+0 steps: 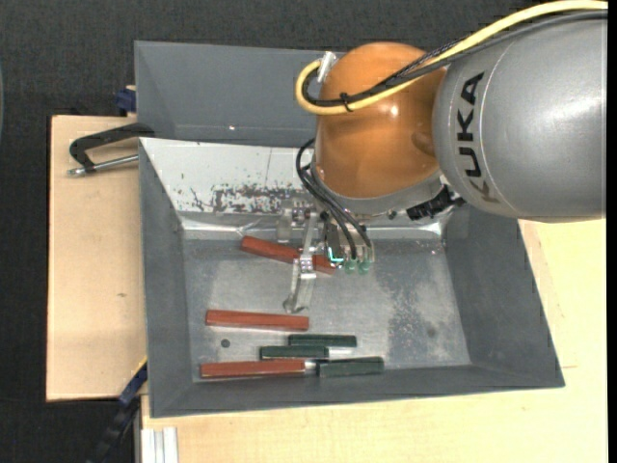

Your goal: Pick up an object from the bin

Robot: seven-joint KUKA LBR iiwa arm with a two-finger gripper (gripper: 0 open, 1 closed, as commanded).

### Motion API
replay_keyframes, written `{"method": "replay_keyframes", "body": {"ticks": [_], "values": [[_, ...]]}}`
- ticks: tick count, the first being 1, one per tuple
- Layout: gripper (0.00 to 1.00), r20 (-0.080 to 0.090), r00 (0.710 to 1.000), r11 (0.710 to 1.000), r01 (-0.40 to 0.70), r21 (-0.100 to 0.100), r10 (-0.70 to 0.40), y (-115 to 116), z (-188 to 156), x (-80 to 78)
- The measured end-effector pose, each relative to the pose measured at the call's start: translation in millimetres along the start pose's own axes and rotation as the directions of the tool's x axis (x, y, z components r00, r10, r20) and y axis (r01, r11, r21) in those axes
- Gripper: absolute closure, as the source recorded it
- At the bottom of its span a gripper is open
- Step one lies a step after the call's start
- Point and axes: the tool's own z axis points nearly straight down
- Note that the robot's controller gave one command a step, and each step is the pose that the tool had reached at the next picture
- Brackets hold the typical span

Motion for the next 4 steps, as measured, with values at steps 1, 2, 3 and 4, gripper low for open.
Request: {"method": "replay_keyframes", "body": {"ticks": [1,2,3,4], "values": [[0.00,0.009,1.000,1.000,-0.003,-0.002,0.003,-1.0,-4.4,-1.8],[0.00,0.010,1.000,1.000,0.020,-0.002,-0.020,19.5,72.7,16.5],[0.00,0.005,0.998,0.998,-0.069,-0.001,0.069,24.4,89.3,21.7],[0.00,0.008,0.989,0.989,-0.145,-0.003,0.145,29.3,105.9,9.6]]}}
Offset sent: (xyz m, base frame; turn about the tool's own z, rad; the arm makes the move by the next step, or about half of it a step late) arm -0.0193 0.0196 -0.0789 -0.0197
